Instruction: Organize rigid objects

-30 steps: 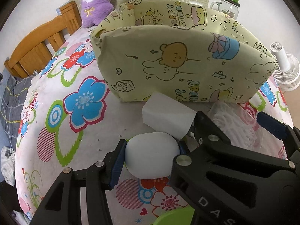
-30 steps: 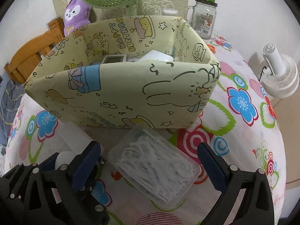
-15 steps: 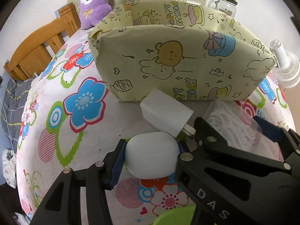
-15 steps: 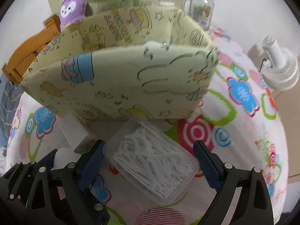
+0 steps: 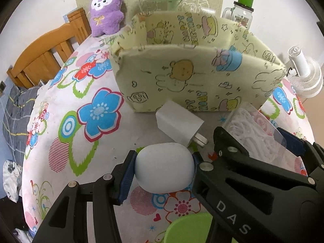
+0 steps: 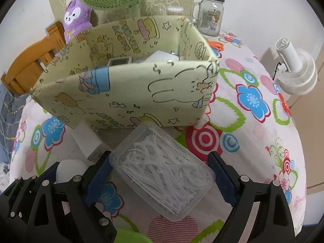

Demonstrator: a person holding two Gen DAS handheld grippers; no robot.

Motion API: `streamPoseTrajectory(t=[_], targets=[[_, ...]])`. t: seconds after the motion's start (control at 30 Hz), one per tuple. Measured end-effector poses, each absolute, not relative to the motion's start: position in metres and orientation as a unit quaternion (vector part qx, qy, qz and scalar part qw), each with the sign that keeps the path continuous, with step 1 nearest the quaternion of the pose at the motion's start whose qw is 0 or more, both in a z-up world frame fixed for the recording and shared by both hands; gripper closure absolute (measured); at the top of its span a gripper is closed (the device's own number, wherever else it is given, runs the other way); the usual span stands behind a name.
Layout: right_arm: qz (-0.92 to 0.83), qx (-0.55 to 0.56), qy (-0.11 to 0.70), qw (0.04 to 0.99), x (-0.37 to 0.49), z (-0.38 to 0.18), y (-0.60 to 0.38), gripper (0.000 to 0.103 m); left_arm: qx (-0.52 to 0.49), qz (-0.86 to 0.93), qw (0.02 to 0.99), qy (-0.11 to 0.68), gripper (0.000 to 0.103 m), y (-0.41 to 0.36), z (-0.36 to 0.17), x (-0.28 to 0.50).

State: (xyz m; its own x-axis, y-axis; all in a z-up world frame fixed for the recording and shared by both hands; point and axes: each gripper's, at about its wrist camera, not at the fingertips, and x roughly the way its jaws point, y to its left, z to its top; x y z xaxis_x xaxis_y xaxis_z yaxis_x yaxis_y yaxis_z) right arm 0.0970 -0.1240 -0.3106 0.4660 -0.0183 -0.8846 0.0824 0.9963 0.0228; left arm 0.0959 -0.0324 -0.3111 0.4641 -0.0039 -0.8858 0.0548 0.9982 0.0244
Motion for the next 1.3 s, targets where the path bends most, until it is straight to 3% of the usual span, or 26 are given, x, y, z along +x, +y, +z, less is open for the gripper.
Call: streamPoseTrajectory(t=[1.3], targets=[[-0.036,0.036,0.436,0.898,0.062,-0.188,-0.126,0.009,0.003,-0.017,0.901,0.434,0.046,-0.029,-0.197,0.06]])
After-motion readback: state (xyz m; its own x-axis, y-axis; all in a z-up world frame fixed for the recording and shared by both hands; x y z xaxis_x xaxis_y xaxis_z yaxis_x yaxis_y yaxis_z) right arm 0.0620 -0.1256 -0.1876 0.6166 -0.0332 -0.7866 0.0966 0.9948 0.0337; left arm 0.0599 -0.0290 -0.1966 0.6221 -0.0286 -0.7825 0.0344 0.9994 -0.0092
